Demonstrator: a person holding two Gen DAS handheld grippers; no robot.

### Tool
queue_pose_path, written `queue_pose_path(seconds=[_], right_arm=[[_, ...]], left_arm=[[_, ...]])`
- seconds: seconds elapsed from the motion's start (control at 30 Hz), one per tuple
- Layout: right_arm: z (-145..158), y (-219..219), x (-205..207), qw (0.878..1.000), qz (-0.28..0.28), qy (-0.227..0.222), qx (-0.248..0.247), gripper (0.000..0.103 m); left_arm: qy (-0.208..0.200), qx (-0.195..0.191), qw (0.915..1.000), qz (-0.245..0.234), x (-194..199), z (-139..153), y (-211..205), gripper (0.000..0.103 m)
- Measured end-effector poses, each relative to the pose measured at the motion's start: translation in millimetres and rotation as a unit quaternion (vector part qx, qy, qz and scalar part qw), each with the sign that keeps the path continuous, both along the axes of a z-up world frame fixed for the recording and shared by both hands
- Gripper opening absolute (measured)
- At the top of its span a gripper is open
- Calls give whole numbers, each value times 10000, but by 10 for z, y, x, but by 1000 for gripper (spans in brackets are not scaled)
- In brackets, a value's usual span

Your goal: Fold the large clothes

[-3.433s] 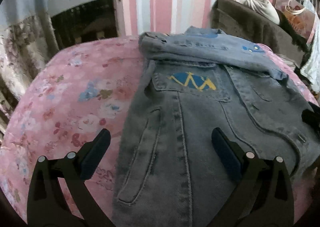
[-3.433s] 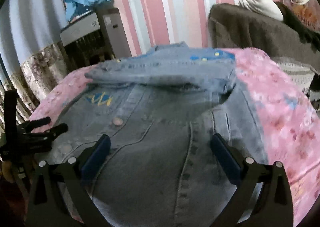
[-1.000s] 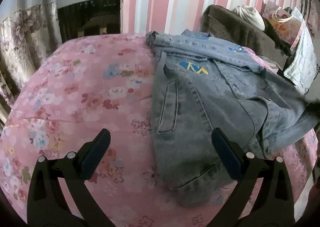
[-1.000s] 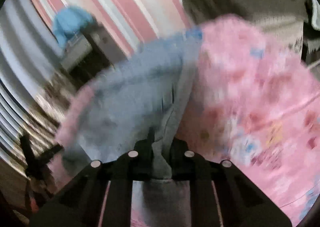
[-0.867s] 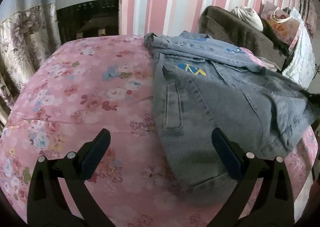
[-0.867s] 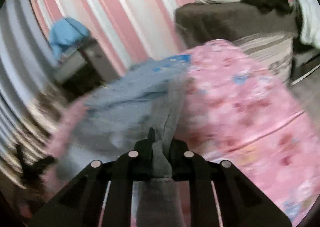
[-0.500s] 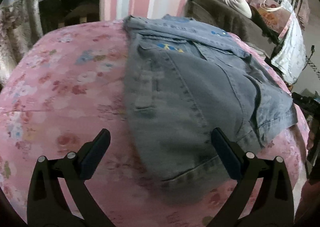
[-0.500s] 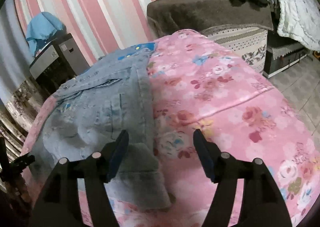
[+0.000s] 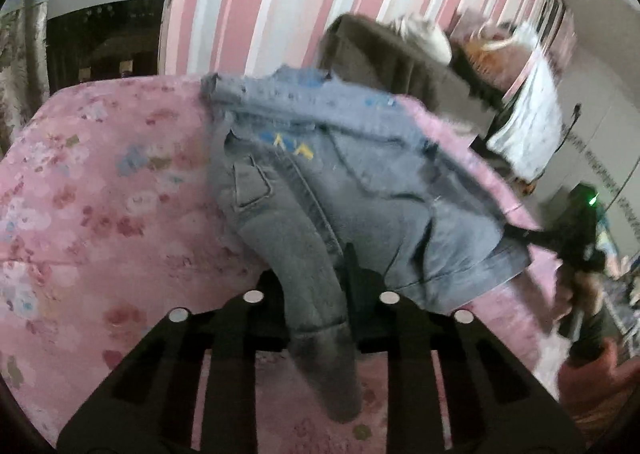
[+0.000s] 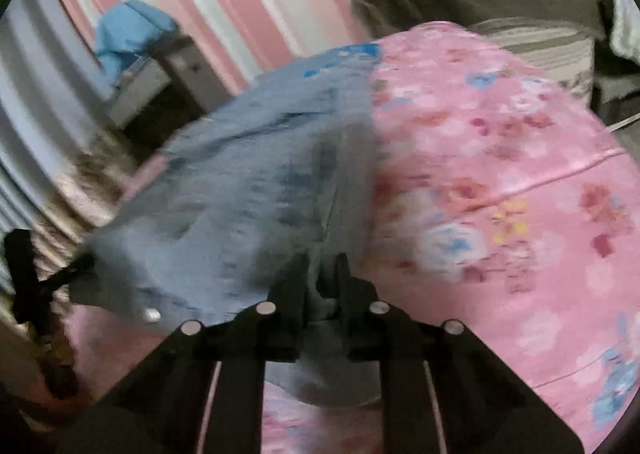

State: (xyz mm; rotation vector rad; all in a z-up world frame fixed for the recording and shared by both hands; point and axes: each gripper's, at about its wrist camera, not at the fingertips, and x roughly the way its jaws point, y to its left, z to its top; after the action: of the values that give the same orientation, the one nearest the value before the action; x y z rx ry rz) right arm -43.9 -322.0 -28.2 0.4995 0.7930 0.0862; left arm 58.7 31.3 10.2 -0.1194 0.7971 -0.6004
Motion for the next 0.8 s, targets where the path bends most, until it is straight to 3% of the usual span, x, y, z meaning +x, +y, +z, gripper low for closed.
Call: queue_pose_path(seconds=[0.17,0.23,0.33,0.4,0.5,0.57,0.63,0.7,0.8], right_arm=[[340,-4,-169,9992,-74,-393,30,13],[403,-30,-213,9987,-226,-378,-243,13],[357,-12,-205,9984,-231,-251,-441,14],[287,-3,-205,9986,-221,-149,-466,15],[216,2,-240,9968,-309,-49,-733,16],[169,-18,-248,9964,-326,28,-782,17],[130,-8,-268,9954,-356,70,-887,19],[89,-10,-323,9947,-341,48,-973,25],[37,-38,-430,9940,-367,23,-1028,36]], left_arm=[[38,-491,9988,-11,-48,259,290,13],[-63,-350,9993,132,-91,295,386,13],[174,-63,9998,73,-88,118,385,15],[237,294,9992,112,-118,-28,321,21],[275,492,9983,127,-163,-169,256,25],[249,593,9978,158,-200,-231,240,34],[182,853,9958,274,-225,-298,188,63],[-7,1066,9935,396,-281,-333,173,72],[-156,1084,9932,396,-390,-356,238,82]])
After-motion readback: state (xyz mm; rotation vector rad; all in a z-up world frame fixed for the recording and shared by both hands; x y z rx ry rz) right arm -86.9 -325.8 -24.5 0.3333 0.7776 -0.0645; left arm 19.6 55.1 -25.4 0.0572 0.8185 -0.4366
